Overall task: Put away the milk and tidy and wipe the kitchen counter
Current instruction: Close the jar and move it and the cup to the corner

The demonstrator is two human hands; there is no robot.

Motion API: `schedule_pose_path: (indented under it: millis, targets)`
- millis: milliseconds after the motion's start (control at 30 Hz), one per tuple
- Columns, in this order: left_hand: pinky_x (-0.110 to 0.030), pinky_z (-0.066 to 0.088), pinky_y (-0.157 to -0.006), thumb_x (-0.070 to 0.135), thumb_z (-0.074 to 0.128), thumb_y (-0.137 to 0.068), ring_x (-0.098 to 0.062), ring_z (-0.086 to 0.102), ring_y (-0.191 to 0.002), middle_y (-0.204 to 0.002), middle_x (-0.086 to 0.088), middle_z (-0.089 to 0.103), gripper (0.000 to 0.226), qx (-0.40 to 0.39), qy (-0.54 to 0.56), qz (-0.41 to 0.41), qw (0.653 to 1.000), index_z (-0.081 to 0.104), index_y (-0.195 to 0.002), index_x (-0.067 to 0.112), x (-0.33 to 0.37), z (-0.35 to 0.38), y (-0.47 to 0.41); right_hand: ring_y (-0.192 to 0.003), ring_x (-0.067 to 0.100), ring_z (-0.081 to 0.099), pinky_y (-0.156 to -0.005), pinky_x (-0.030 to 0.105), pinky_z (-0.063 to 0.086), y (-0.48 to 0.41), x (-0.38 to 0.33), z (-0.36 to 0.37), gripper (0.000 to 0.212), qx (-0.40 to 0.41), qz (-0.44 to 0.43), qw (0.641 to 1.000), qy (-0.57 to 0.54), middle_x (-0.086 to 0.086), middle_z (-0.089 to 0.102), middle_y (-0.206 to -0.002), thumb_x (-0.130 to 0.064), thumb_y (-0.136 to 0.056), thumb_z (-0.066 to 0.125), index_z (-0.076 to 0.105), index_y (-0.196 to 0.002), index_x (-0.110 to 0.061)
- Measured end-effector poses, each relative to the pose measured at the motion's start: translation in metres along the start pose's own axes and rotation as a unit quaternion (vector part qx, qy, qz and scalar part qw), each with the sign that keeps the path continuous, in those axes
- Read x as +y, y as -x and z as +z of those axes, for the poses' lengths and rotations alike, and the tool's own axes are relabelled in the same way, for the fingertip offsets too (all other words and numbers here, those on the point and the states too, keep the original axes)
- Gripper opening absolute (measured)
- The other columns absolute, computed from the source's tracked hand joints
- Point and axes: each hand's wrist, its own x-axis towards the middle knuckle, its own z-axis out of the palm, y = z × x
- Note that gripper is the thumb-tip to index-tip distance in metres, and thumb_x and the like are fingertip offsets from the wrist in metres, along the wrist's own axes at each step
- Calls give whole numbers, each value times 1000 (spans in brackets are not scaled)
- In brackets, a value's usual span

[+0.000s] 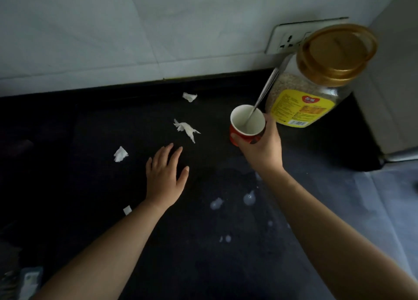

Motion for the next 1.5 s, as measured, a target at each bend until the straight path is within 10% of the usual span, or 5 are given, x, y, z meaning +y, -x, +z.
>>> schedule_pose_path:
  millis: [233, 700, 1100, 1500]
  targets:
    - [-38, 38, -100, 22, 54, -90, -27, 48, -123, -132, -12, 51, 40, 45, 65, 81, 994, 51, -127, 8, 32, -39, -5, -115, 14, 55, -88, 43, 52, 54, 13, -71, 81, -12, -25, 1000, 7, -7, 51, -131, -32, -64, 81, 38, -132, -29]
    - [-24, 32, -99, 29, 50, -90, -25, 44, -122, -132, -16, 47, 45, 111, 85, 318, 938, 48, -128, 6, 237, -107, -94, -114, 22, 48, -91, 28, 39, 22, 70, -164, 72, 99, 18, 994, 37, 8, 54, -121, -18, -61, 80, 48, -126, -10]
    - [-33, 36, -91, 33, 52, -87, -32, 46, -116, -128, -19, 48, 45, 206, 8, 340, 917, 51, -126, 10, 294, -117, -144, -95, 13, 58, -70, 24, 39, 14, 87, -169, 67, 65, 50, 997, 10, -15, 54, -101, -32, -59, 80, 42, -114, -32]
    - [-15, 35, -65, 49, 45, -91, -10, 54, -85, -91, 8, 58, 33, 79, 175, 238, 952, 62, -96, 20, 288, -115, -136, -102, 16, 60, -85, 45, 52, 23, 67, -186, 71, 33, 27, 998, -52, -3, 59, -116, -30, -62, 82, 43, -121, -31]
